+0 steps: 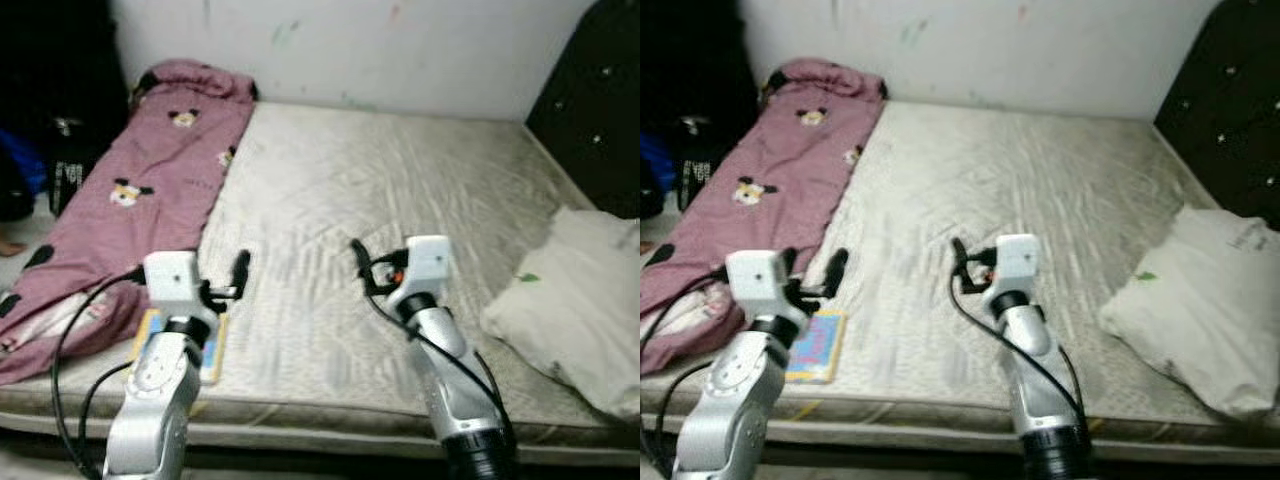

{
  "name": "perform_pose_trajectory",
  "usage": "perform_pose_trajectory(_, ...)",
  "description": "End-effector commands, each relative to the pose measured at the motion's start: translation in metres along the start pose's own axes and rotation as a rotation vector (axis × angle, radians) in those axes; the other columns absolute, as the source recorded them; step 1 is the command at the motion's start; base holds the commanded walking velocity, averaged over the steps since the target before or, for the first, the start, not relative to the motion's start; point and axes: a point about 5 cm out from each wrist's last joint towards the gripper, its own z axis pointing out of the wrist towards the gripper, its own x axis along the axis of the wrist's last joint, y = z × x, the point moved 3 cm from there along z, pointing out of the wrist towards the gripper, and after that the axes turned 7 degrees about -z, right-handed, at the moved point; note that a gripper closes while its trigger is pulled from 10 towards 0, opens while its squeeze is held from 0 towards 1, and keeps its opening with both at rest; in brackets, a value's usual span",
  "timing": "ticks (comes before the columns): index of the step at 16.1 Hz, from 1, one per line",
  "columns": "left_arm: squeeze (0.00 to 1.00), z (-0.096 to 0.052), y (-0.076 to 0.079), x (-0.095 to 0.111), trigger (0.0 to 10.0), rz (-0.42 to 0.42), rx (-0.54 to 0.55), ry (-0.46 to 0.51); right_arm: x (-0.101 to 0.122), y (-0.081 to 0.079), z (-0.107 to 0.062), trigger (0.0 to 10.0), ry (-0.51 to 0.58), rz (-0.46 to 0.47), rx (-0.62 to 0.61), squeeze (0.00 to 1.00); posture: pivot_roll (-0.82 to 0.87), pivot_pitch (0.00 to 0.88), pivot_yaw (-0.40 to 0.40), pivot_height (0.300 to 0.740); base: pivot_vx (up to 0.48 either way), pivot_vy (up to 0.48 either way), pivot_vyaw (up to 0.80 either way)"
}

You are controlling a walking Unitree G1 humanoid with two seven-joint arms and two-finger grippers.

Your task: Clean up the room

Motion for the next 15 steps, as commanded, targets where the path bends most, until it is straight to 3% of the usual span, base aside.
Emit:
perform_pose_trajectory(1, 0.0, 0.0018, 0.0073, -0.0032, 10.0, -0.008, -0.018, -0.015, -0.0004, 0.0106, -0.0004, 10.0, -0.008, -0.009, -0.029, 0.0, 0.05, 0.0, -0.046, 0.74, 0.0, -0.322, 0.0)
perform_pose_trajectory(15, 0.0, 0.0031, 0.0092, -0.004, 10.0, -0.013, -0.018, -0.016, -0.0012, 0.0122, 0.0003, 10.0, -0.014, -0.019, -0.028, 0.0, 0.04, 0.0, -0.051, 0.74, 0.0, -0.321, -0.04)
